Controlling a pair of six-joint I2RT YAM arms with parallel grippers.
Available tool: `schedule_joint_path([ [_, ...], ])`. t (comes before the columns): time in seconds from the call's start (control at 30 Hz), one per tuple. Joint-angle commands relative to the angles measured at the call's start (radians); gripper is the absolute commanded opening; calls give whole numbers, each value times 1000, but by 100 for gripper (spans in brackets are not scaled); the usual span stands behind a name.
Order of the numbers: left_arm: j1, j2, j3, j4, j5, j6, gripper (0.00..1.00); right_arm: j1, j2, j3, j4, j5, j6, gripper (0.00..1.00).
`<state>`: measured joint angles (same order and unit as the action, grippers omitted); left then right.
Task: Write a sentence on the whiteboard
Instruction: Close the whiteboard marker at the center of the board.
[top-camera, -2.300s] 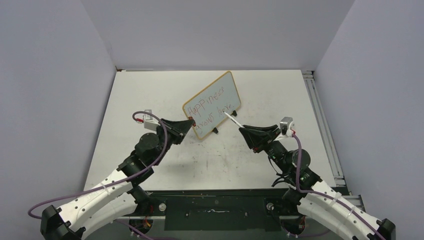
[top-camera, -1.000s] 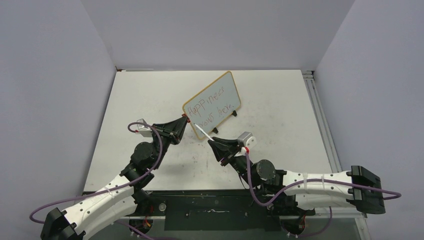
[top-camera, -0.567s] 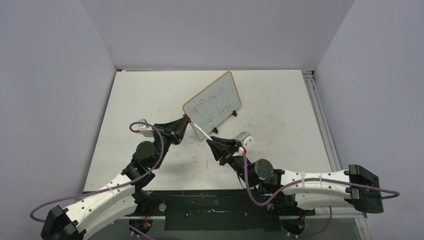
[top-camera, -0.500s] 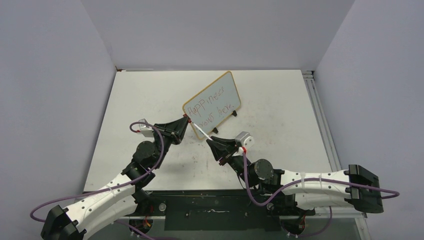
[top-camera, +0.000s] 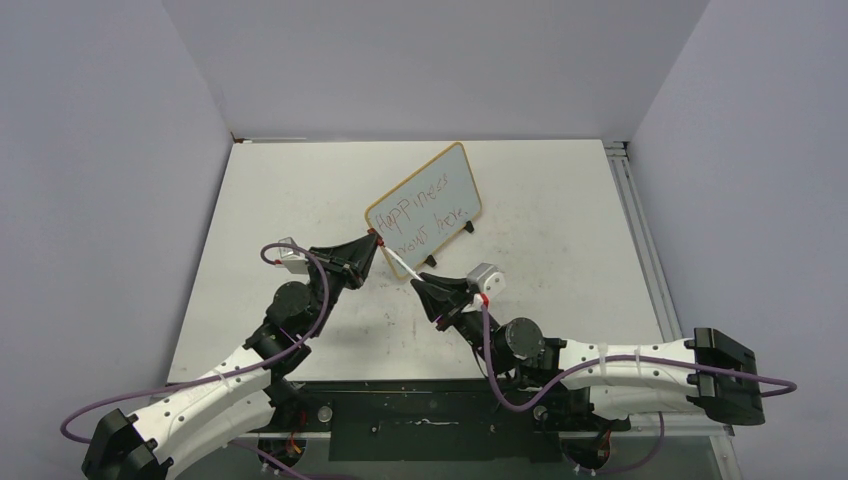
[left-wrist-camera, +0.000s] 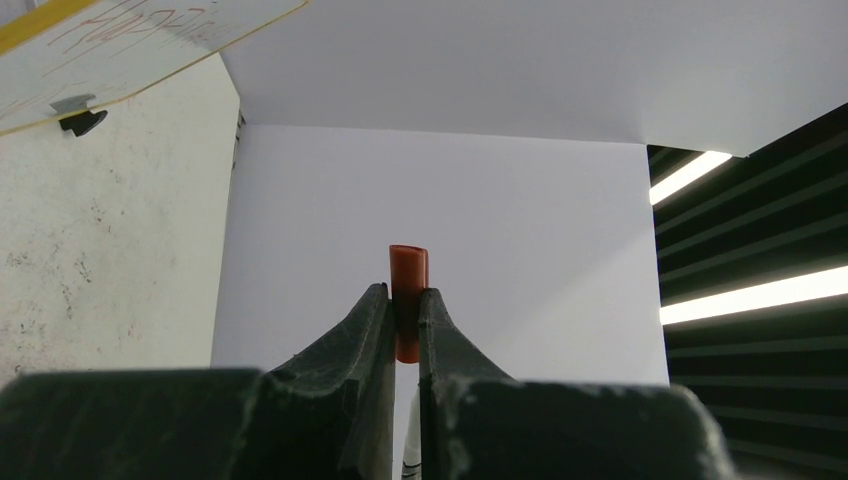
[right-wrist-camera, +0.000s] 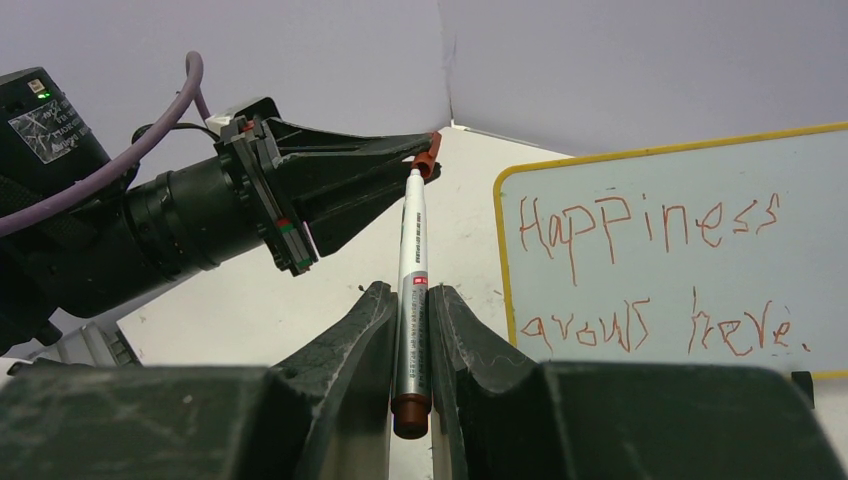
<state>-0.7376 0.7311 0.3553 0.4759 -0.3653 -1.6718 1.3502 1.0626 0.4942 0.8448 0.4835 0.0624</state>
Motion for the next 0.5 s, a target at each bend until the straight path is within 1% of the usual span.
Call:
schedule_joint_path([
  [0.0,5,-1,11,67,8,-11,0,7,15,49,59,13,-8,5],
  [0.47,3,-1,9,75,14,-16,0,0,32,54,57,25,-9,5],
])
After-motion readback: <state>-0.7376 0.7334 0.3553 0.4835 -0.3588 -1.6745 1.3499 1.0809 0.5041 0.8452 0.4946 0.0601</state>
